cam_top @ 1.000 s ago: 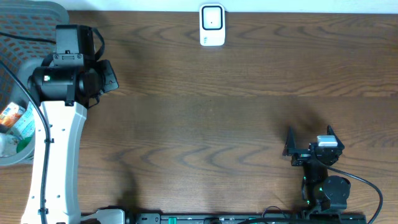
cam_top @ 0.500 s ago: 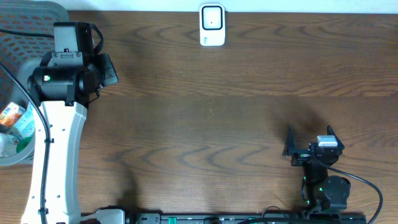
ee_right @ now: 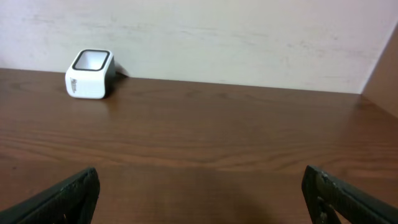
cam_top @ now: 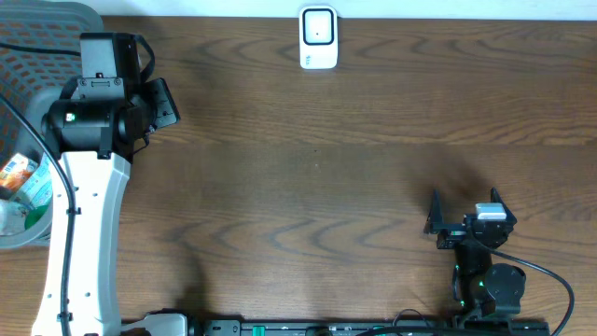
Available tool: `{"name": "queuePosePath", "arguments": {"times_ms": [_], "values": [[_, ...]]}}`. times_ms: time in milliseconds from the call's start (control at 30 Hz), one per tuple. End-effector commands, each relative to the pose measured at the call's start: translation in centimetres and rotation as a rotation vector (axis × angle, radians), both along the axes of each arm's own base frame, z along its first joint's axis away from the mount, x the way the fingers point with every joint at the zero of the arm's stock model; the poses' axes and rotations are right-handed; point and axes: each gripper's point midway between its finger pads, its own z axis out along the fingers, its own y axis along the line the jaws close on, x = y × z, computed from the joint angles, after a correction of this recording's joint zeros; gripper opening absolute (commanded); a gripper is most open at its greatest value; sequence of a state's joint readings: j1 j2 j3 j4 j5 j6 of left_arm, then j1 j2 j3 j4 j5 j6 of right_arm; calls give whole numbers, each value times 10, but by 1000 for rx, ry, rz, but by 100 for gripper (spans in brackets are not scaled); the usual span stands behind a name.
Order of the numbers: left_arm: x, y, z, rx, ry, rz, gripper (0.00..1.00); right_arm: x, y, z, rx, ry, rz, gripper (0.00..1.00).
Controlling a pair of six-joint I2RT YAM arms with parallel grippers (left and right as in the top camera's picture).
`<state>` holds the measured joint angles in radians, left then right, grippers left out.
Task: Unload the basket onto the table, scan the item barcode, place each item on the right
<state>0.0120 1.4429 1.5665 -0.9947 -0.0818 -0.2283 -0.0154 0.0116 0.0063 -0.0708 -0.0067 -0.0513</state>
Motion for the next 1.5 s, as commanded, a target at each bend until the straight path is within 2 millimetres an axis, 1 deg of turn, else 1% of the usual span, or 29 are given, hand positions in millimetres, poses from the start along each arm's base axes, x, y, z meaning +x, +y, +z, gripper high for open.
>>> {"name": "queuePosePath", "arguments": {"times_ms": [0, 400, 900, 933, 1067, 1167, 1200, 1300, 1467], "values": [[3, 3, 5, 13, -10, 2, 62, 0, 0, 0, 1, -1, -2, 99], [3, 3, 5, 13, -13, 3, 64, 0, 0, 0, 1, 0, -2, 99], [7, 3, 8, 14, -30, 3, 64, 0, 0, 0, 1, 0, -2, 99], [6, 3, 8, 14, -29, 3, 63, 0, 0, 0, 1, -1, -2, 99], [6, 3, 7, 13, -26, 3, 36, 0, 0, 0, 1, 0, -2, 99], [5, 3, 6, 13, -20, 3, 22, 0, 0, 0, 1, -1, -2, 99], [4, 3, 6, 13, -20, 3, 15, 0, 0, 0, 1, -1, -2, 99], [5, 3, 6, 13, -20, 3, 8, 0, 0, 0, 1, -1, -2, 99], [4, 3, 6, 13, -20, 3, 8, 0, 0, 0, 1, 0, -2, 99]]}}
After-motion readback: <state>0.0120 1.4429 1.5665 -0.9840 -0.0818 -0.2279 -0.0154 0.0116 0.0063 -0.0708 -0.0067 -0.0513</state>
